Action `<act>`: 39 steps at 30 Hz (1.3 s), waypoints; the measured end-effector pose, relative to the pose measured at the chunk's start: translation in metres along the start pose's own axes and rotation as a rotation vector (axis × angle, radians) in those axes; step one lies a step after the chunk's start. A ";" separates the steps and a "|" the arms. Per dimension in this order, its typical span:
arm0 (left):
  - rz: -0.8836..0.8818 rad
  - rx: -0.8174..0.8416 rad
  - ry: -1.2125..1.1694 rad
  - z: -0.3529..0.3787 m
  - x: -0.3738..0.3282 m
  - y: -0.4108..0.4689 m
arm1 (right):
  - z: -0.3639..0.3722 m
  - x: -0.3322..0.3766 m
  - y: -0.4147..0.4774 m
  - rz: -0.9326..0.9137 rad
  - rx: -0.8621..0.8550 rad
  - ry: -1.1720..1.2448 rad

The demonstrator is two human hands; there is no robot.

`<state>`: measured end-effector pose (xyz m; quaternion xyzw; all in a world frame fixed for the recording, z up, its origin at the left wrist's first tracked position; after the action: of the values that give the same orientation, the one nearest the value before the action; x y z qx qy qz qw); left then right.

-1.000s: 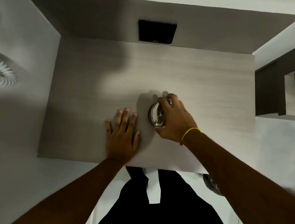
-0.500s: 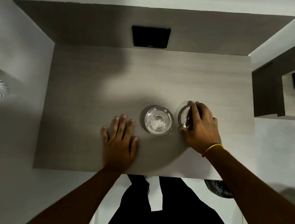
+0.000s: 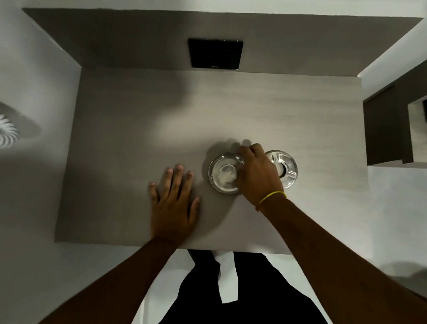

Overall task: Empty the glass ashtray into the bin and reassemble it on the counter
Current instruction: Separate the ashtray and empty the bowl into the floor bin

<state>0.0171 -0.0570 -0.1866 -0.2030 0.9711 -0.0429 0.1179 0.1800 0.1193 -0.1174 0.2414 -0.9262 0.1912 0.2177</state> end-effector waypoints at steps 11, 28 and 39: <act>-0.010 0.053 -0.136 -0.056 -0.057 0.087 | -0.042 -0.037 0.009 0.208 -0.089 0.336; 0.950 0.419 -0.111 0.035 -0.480 0.011 | -0.136 -0.338 -0.287 0.979 -0.906 0.828; 1.057 0.670 0.075 0.219 -0.472 -0.123 | 0.008 -0.459 -0.374 1.085 -0.813 0.490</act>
<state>0.5381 0.0137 -0.2822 0.3544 0.8776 -0.2878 0.1464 0.7373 -0.0201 -0.2580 -0.4025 -0.8381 -0.0388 0.3661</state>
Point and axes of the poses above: each hand's wrist, its own y-axis towards the middle knuckle, its own z-axis out of the palm, x = y × z, the point moved 5 cm from there along y, towards the middle knuckle, and after that the axes turned 3 degrees about -z, right-handed, at the moved point
